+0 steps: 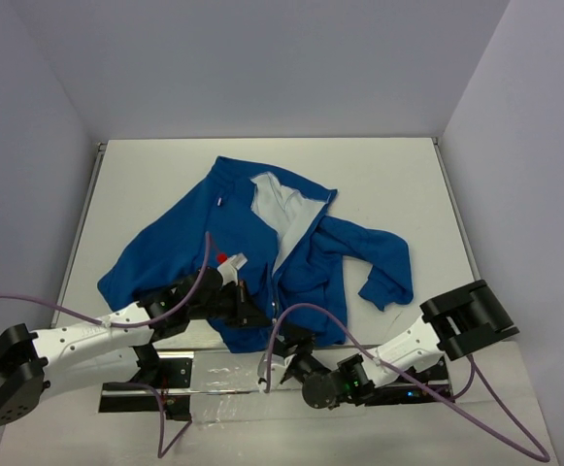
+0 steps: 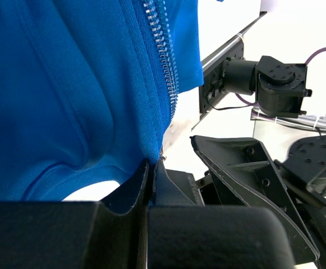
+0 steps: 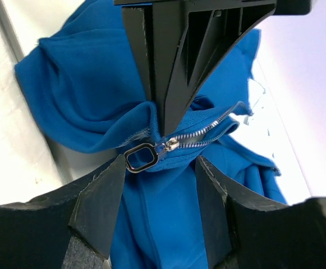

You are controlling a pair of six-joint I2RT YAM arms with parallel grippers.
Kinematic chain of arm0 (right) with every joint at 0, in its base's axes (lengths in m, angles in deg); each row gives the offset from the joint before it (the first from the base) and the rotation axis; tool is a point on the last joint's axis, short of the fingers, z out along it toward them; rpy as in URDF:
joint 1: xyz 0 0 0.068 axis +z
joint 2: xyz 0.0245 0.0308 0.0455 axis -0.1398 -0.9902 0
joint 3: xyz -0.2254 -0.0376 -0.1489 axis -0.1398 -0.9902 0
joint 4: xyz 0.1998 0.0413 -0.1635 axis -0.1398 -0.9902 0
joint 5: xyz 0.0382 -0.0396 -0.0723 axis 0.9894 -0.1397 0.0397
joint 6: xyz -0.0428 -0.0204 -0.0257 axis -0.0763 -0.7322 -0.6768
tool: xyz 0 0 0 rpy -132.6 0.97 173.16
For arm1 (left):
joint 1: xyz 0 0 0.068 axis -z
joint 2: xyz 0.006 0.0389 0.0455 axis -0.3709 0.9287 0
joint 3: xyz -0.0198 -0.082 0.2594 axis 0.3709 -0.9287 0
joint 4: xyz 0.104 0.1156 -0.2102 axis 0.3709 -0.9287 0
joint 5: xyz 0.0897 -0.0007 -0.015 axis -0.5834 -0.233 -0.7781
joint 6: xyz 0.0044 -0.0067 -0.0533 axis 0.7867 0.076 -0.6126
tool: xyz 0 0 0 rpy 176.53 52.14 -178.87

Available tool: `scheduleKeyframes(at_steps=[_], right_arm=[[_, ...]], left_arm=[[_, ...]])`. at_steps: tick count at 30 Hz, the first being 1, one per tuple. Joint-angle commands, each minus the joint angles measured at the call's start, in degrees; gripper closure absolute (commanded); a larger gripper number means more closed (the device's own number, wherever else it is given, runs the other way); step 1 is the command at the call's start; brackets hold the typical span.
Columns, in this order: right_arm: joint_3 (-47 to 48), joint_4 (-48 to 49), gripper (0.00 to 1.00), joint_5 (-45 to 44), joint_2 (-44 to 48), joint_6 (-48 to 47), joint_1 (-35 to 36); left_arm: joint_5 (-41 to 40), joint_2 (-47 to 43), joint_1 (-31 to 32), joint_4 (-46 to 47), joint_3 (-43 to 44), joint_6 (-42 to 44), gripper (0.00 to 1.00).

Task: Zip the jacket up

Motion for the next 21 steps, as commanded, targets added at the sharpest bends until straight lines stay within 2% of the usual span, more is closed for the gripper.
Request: scheduleKeyframes(at_steps=[1,7,12,17,21], right_arm=[[-0.9,13.7,0.38,-4.7,-2.5,-7.0,0.6],[-1.7,22.6,0.32,-5.8,-7.2,-12.4,0.7],[-1.5,25.9,0.33,-5.9,-9.1,-14.2,0.7],[-1.5,26.8,0.4,-5.6,-9.0,-14.2,0.7],[-2.3,27.6,0.52,-5.6,-8.0,-14.3,0.7]], left_arm=[[0.8,-2.1,0.3,0.2,1.3,-0.8,1.0],[0.7,-2.6,0.3,0.0,1.9,-0.7,1.0],[1.2,-2.3,0.3,0.0,2.3,-0.2,1.0],[1.6,-1.5,0.3,0.1,2.2,-0.1,1.0],[1.7,-0.9,0.3,0.8,2.2,-0.1,1.0]])
